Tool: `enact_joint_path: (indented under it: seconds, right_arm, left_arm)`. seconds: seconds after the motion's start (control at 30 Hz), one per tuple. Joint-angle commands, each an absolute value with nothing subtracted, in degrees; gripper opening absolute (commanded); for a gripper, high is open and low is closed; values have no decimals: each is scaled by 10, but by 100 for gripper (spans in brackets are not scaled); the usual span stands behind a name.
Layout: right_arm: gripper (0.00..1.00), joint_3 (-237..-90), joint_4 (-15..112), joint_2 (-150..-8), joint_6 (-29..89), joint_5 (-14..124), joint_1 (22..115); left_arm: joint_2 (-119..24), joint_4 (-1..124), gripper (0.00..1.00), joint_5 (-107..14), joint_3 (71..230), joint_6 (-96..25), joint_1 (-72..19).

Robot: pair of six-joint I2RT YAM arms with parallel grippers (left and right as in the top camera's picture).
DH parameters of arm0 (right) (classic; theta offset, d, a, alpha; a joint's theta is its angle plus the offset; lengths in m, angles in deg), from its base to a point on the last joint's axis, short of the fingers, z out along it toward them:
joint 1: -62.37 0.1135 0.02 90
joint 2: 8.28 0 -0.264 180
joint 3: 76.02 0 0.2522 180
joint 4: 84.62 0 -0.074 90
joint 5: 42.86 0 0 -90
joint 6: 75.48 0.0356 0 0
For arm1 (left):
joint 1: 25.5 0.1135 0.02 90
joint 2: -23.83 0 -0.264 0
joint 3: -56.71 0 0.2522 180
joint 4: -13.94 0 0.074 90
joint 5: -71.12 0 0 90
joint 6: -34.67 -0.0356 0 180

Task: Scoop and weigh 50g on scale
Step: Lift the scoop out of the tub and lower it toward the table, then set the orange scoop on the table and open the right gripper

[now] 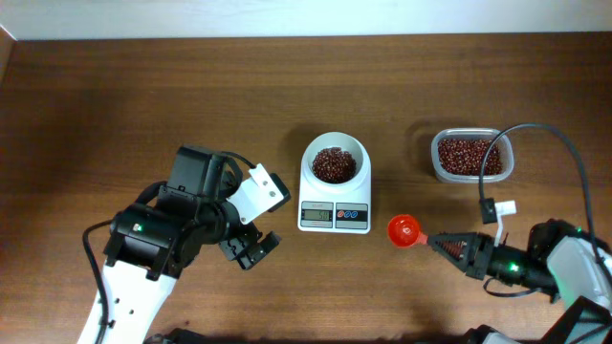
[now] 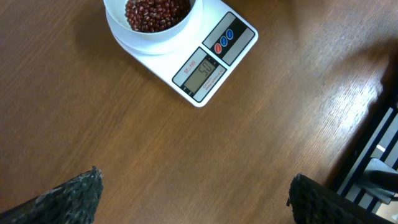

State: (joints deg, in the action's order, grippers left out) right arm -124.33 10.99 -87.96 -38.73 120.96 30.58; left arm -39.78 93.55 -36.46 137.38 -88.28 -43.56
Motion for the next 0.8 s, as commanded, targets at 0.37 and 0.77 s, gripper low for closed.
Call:
enact_joint_path:
  seconds: [0.37, 0.77]
  right_arm:
    - [4, -1197, 295, -875, -238, 1153, 308]
    - [4, -1195, 456, -875, 71, 1081, 308]
  left_arm:
    - [-392, 936, 99, -367, 1382, -875, -433]
    - [-392, 936, 99, -367, 1382, -875, -433]
